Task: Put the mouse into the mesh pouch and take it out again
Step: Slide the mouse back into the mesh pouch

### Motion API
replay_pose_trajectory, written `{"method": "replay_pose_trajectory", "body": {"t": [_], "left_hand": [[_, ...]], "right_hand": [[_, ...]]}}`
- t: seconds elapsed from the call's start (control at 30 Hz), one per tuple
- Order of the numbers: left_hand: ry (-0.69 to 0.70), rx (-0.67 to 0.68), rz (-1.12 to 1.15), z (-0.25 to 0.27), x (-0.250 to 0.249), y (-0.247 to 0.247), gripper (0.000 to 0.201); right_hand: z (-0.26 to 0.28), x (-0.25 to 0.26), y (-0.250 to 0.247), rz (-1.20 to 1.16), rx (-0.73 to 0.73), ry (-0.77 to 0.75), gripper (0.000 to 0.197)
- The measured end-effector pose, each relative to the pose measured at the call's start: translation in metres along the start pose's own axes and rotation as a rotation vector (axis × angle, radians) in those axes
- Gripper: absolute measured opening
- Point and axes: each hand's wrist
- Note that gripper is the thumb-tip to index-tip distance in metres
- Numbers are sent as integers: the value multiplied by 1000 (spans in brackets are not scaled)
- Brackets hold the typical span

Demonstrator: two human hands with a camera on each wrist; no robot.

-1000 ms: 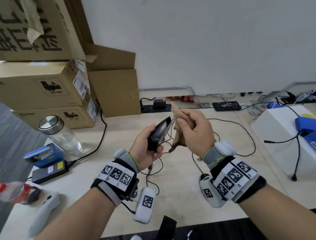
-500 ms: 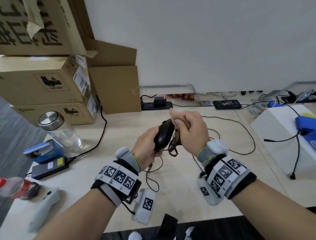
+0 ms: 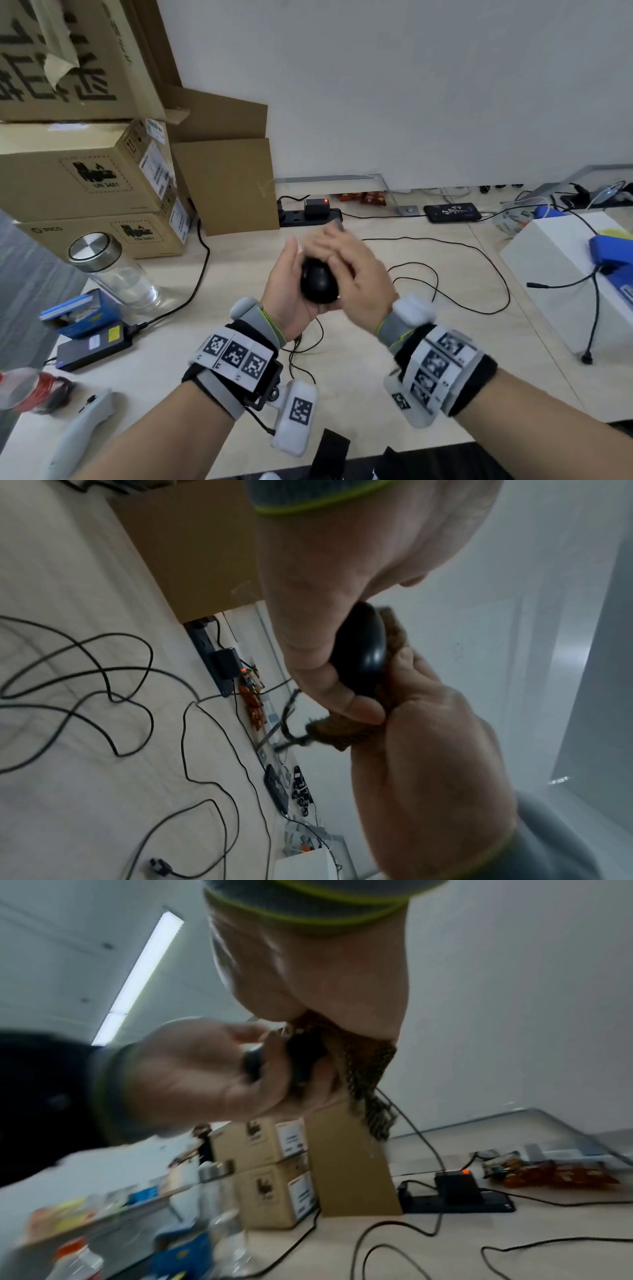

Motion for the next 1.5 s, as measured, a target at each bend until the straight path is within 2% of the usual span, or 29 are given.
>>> {"method": "replay_pose_trajectory", "body": {"t": [0.13, 0.23, 0.3, 0.4, 0.43, 0.47, 0.53, 0.6, 0.63, 0.73, 0.9, 0.93, 1.07, 1.13, 1.17, 1.27, 1.3, 1.37, 1.43, 1.5], "left_hand": [[-8, -38, 131, -6, -4, -5, 91], [-35, -31, 22, -7, 1, -10, 91], [-32, -20, -72, -7, 2, -10, 84], [-33, -12, -156, -7, 3, -9, 84], [-24, -15, -161, -8, 3, -8, 85], [-15, -17, -148, -9, 3, -9, 86], [-1, -12, -72, -12, 1, -9, 87], [21, -29, 32, -13, -3, -9, 92], [27, -38, 52, -13, -4, -10, 95], [27, -26, -29, -14, -3, -13, 95], [-6, 16, -147, -13, 2, -11, 90], [-2, 22, -140, -14, 2, -11, 90], [20, 39, -32, -16, -2, -15, 98], [32, 58, -41, -16, -3, -17, 102], [36, 68, -81, -16, -2, -18, 95], [34, 72, -275, -13, 2, -17, 43], [49, 46, -385, -12, 4, -19, 35], [91, -1, -709, -11, 4, -26, 44], [142, -66, -1042, -9, 2, -35, 55], [184, -152, -1131, -6, 2, -42, 58]], "right_hand": [[27, -3, 24, 173, 93, -184, 36], [20, -17, 14, 168, 156, -198, 38], [7, -21, 6, 114, 127, -113, 39], [-10, -29, -2, -68, -35, 227, 45], [-11, -29, -3, -129, -66, 298, 46], [-9, -24, -2, -154, -74, 302, 44], [0, -8, 4, -84, -25, 118, 36], [13, 1, 14, 68, 95, -113, 36], [16, -2, 17, 122, 137, -173, 36], [9, -19, 7, 109, 154, -171, 38], [-8, -25, -3, -167, -123, 218, 34], [-8, -21, -1, -155, -125, 214, 36], [5, -4, 15, 78, 49, -68, 39], [10, -10, 16, 107, 96, -130, 37], [10, -15, 12, 97, 90, -112, 37], [4, -24, 0, -13, 14, 19, 38], [-1, -25, -4, -87, -13, 102, 42], [-8, -27, -12, -261, -106, 311, 44], [-13, -32, -22, -331, -244, 483, 37], [-16, -34, -32, -317, -332, 527, 31]]}}
Point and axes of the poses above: each hand's wrist, its own z-axis away from the middle knuckle, its own y-axis out of the palm, x = y × z, and after that the axes turned 9 degrees about x, right-handed
